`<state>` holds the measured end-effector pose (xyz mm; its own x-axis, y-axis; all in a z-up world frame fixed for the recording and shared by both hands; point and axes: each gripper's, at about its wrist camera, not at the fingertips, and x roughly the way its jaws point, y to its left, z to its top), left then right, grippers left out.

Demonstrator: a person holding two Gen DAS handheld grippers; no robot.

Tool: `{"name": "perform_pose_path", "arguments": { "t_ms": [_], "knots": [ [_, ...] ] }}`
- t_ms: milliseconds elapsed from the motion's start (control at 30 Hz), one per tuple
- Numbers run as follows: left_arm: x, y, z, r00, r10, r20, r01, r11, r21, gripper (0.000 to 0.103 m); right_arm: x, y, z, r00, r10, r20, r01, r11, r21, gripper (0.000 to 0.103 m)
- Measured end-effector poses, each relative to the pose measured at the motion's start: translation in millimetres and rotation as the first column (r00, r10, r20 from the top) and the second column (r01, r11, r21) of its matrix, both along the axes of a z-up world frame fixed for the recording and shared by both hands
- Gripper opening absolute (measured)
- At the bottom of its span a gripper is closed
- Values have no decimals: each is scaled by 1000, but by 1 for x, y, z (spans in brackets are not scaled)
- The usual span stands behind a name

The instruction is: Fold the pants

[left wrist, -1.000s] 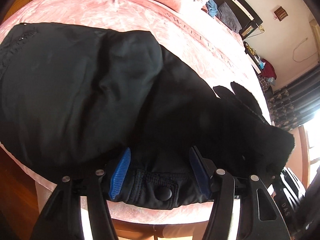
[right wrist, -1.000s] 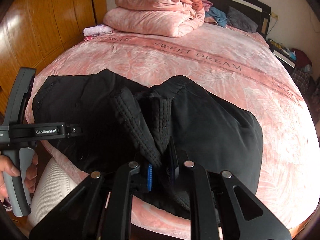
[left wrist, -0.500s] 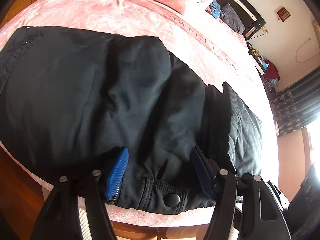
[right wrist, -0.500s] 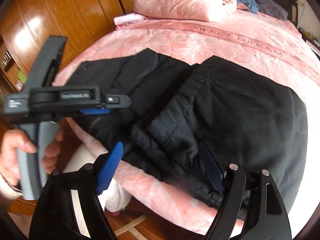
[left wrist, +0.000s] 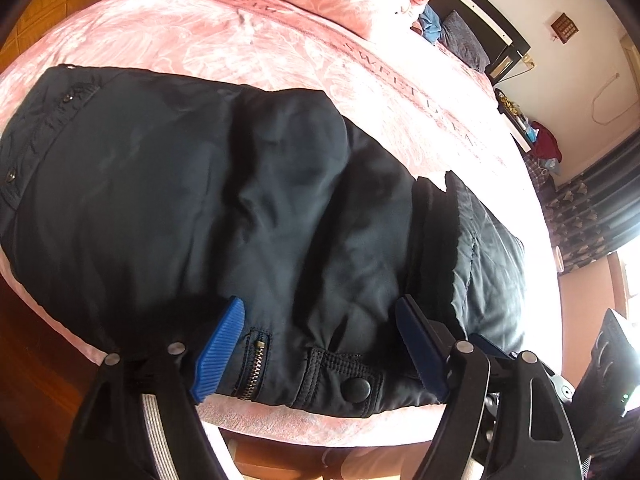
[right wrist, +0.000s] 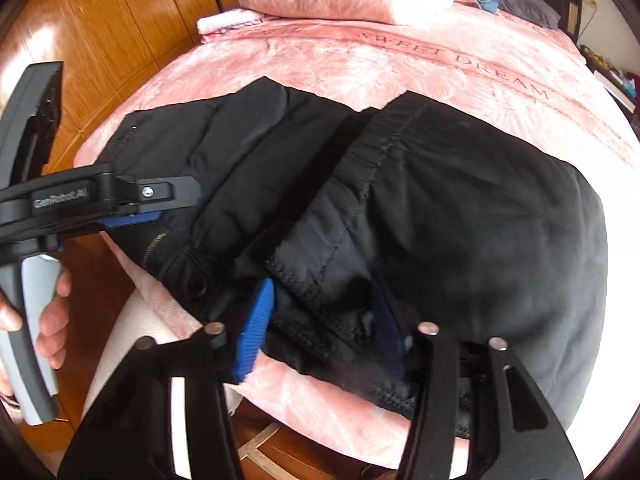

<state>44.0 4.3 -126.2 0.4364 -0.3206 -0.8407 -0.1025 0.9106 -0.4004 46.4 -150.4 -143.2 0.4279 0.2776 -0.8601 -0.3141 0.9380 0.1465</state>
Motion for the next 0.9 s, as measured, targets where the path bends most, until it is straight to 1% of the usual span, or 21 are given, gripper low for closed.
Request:
{"name": "perform_pose_path", "arguments": {
  "t_ms": [33,67,100,133,200,333,433,500,600,667,700,733,767,800,833,867,900],
  "knots": [
    [0,0,0,1000,-4,-1,4,1000,2,80,1,-2,-2,1000,-5,-7,5,1000,4,38],
    [1,-1,-1,1000,-7,0,7,1000,4,80,2,-5,-3,1000,-12,-11,12,1000,14,31],
    [1,-1,-2,1000,-11,0,11,1000,6,81,2,-8,-2,1000,-15,-16,15,999,39,26],
    [0,0,-1,1000,-15,1,15,1000,7,82,3,-10,0,1000,-10,-21,11,998,69,11],
    [1,0,-4,1000,-20,-3,20,1000,9,83,1,-13,6,1000,-11,-15,12,995,98,10],
    [2,5,-11,1000,-10,-15,10,1000,3,83,-6,-12,33,999,29,29,-34,982,184,10],
    [1,8,-13,1000,2,-15,-2,1000,-1,83,-8,-1,44,995,84,58,-93,979,180,10],
    [1,9,-14,1000,8,-16,-8,1000,-2,83,-7,10,34,993,110,35,-114,984,139,10],
    [1,11,-14,1000,20,-18,-20,1000,-7,83,-3,22,2,992,125,-31,-122,989,89,10],
    [1,11,-14,1000,17,-19,-17,1000,-4,83,-3,25,-11,992,120,-43,-116,990,84,11],
    [1,11,-14,1000,15,-18,-15,1000,-1,83,-3,23,-12,993,113,-42,-109,990,95,11],
    [1,10,-14,1000,13,-18,-13,1000,3,83,-3,22,-11,993,111,-42,-106,988,109,15],
    [1,10,-14,1000,12,-19,-12,1000,7,83,-3,20,-9,993,109,-44,-102,986,131,20],
    [2,10,-14,1000,11,-20,-11,1000,9,83,-3,17,-7,993,109,-50,-100,982,162,28],
    [2,10,-14,1000,10,-23,-10,1000,10,83,-3,14,-4,992,112,-57,-99,975,200,44],
    [2,9,-13,1000,10,-24,-10,1000,12,83,-4,10,-1,993,108,-54,-93,969,228,47],
    [2,9,-12,1000,11,-25,-10,1000,15,83,-5,6,5,994,101,-52,-85,964,251,47]
  ]
}}
